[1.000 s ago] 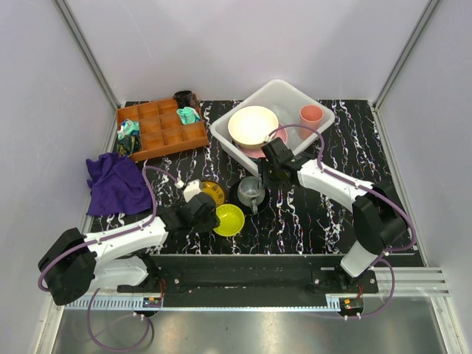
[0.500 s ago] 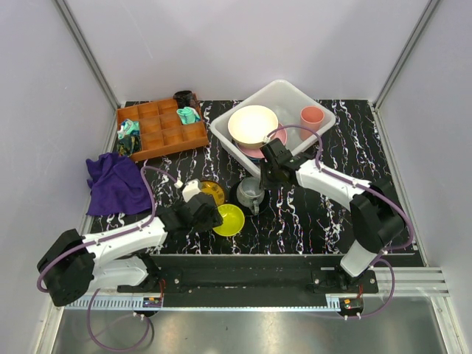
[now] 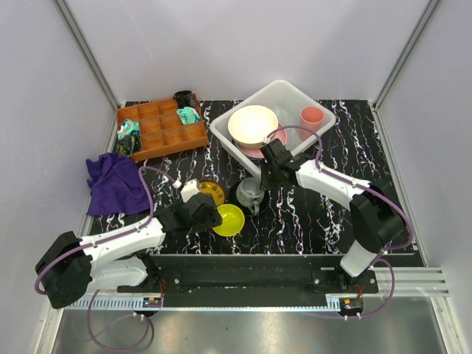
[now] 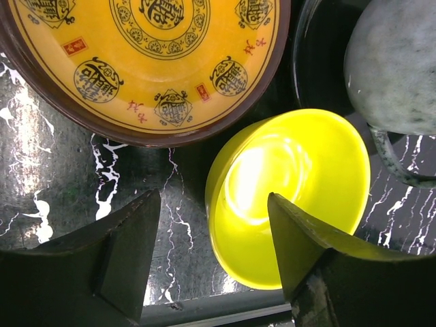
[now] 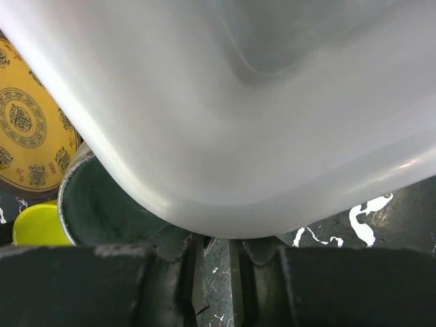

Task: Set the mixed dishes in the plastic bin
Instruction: Pick up the cup at the center of the board.

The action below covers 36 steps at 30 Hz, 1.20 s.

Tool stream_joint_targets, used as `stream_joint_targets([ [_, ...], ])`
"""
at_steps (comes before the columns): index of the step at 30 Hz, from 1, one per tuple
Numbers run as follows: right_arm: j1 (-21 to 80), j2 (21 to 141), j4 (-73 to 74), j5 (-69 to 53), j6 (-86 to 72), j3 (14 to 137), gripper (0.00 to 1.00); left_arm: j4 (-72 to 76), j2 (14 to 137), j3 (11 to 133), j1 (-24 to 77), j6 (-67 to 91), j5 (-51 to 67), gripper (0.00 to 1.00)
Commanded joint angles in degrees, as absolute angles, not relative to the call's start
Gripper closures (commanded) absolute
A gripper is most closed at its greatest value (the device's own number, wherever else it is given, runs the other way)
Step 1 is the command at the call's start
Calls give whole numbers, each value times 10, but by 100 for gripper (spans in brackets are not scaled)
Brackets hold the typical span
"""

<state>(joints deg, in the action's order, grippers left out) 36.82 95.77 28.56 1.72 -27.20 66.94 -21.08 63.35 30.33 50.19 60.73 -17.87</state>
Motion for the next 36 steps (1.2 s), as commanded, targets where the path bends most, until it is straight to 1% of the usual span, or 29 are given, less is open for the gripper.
stream_joint_targets([
  [1, 372, 913, 265, 17, -275, 674, 100, -204, 607, 306, 505, 615, -206, 31],
  [5, 372, 889, 278, 20, -277, 678, 100, -204, 582, 308, 504, 616, -218, 27],
  [7, 372, 876, 290, 24, -275, 680, 100, -203, 567, 306, 504, 612, -226, 23],
  [14, 373, 833, 326, 38, -266, 678, 100, -218, 534, 307, 504, 601, -252, 20],
  [26, 371, 752, 392, 138, -286, 614, 100, -218, 529, 292, 488, 604, -258, 18],
  [31, 371, 729, 424, 187, -303, 594, 100, -217, 520, 278, 464, 600, -250, 18],
  [36, 367, 713, 441, 202, -311, 574, 100, -218, 505, 266, 452, 600, -246, 18],
])
